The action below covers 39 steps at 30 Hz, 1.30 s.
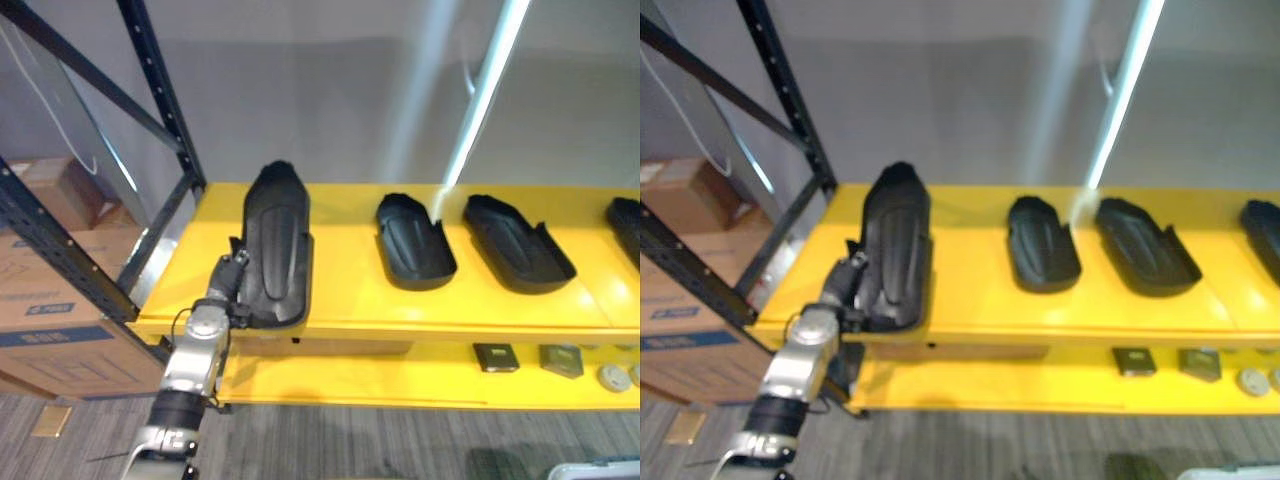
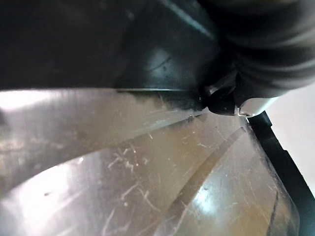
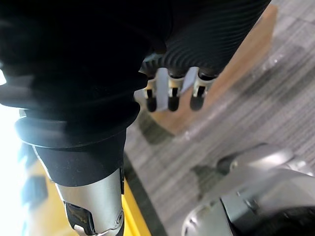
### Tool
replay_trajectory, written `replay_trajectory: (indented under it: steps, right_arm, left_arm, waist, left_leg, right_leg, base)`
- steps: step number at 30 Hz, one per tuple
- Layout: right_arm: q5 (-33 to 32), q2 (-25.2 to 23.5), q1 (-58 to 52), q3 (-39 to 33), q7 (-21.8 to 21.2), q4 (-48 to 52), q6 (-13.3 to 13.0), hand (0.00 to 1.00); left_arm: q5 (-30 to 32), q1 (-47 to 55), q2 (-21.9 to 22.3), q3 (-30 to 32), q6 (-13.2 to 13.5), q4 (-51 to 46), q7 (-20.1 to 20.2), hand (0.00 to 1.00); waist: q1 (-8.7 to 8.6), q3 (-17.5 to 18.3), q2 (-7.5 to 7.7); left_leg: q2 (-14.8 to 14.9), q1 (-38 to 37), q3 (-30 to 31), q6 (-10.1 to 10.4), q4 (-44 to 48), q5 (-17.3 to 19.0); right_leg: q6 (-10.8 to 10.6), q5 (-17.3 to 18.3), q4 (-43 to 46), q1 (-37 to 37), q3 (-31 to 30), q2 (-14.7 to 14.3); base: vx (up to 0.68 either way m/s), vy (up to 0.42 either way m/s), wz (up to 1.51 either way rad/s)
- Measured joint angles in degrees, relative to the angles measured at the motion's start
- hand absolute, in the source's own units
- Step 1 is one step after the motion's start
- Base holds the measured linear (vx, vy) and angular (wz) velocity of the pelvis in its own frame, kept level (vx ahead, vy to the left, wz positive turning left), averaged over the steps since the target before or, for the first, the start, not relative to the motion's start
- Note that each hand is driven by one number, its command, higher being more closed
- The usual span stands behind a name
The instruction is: Walk over and take plastic housings, then place them on the shelf
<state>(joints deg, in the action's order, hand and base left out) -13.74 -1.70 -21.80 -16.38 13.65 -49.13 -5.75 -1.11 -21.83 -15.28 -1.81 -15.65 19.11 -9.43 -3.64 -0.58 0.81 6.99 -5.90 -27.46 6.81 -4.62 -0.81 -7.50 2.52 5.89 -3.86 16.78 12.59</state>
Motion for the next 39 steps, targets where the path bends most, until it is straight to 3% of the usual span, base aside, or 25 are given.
replay_trajectory:
  steps: [6,12,15,18,20,25,32,39]
  right_arm:
    - [-0.08,2.73,0.74,3.91,-1.70,-1.35,0.03,0.00]
    - [0.13,4.27,0.69,4.73,-2.76,-2.09,0.93,0.00]
    - [1.25,4.39,0.56,4.60,-3.52,-3.21,1.04,0.00]
    - [1.62,4.30,0.46,4.42,-3.80,-3.88,1.07,0.00]
    - [1.70,4.62,0.25,4.27,-3.85,-3.99,1.05,0.00]
    - [1.67,4.84,0.02,4.42,-3.90,-4.43,1.04,0.00]
    - [1.39,4.54,-0.33,5.27,-4.08,-7.58,0.88,0.00]
    - [1.09,4.58,-0.31,5.36,-5.04,-8.57,-0.17,0.00]
  left_arm:
    - [5.12,-11.93,-0.15,1.22,-2.06,6.88,-5.60,1.00]
    - [13.44,-15.96,-0.55,1.59,-6.24,10.65,-5.09,1.00]
    - [15.68,-17.52,-2.50,1.45,-9.31,12.35,-2.03,1.00]
    - [17.92,-20.18,-3.73,1.10,-12.39,15.18,3.21,1.00]
    - [19.09,-20.25,-4.99,0.91,-14.88,19.20,6.76,1.00]
    - [20.35,-20.23,-5.07,1.11,-18.70,23.28,8.78,1.00]
    - [20.22,-20.24,-8.98,4.64,-19.99,27.11,8.13,1.00]
    - [19.97,-20.40,-11.52,7.79,-19.79,27.39,3.07,1.00]
  waist:
    - [-1.38,-0.40,-0.94]
    - [-3.13,-1.23,-2.22]
    - [-3.77,-1.92,-2.57]
    - [-3.68,-2.75,-1.96]
    - [-4.16,-3.35,-2.67]
    - [-5.09,-3.86,-3.53]
    - [-5.67,-4.00,-3.32]
    - [-6.15,-4.04,-3.38]
  left_leg:
    - [1.98,-0.12,-1.95,0.48,0.02,-0.70]
    - [2.56,-0.48,-4.15,0.75,0.02,-0.86]
    - [2.54,-0.94,-5.03,0.84,-0.01,-0.79]
    - [2.43,-0.65,-5.58,1.12,-0.03,-1.18]
    - [2.32,-1.05,-6.19,1.19,-0.04,-1.68]
    - [2.50,-0.90,-5.95,1.09,-0.36,-2.40]
    - [2.33,0.21,-5.40,0.99,-0.35,-2.68]
    - [2.30,0.98,-4.36,1.09,-0.07,-2.79]
  right_leg:
    - [0.74,-1.76,-0.53,1.15,-3.00,-2.11]
    - [0.76,-1.78,-0.78,2.12,-4.98,-2.88]
    - [0.75,-1.77,-1.27,2.39,-6.67,-3.08]
    - [0.69,-1.70,-2.31,2.83,-7.53,-3.18]
    - [0.70,-1.70,-2.31,2.94,-8.01,-3.64]
    - [0.76,-1.51,-2.10,3.21,-7.61,-3.77]
    - [0.69,-1.52,-1.61,4.25,-7.45,-3.79]
    - [0.89,-1.40,-1.72,4.32,-6.72,-3.83]
  base:
    - [0.01,-0.018,-0.15]
    - [-0.04,-0.030,-0.22]
    - [-0.08,-0.022,-0.23]
    - [-0.12,-0.035,-0.15]
    - [-0.09,-0.043,-0.17]
    - [-0.07,-0.024,0.00]
    - [-0.01,-0.009,0.03]
    - [0.03,-0.006,0.06]
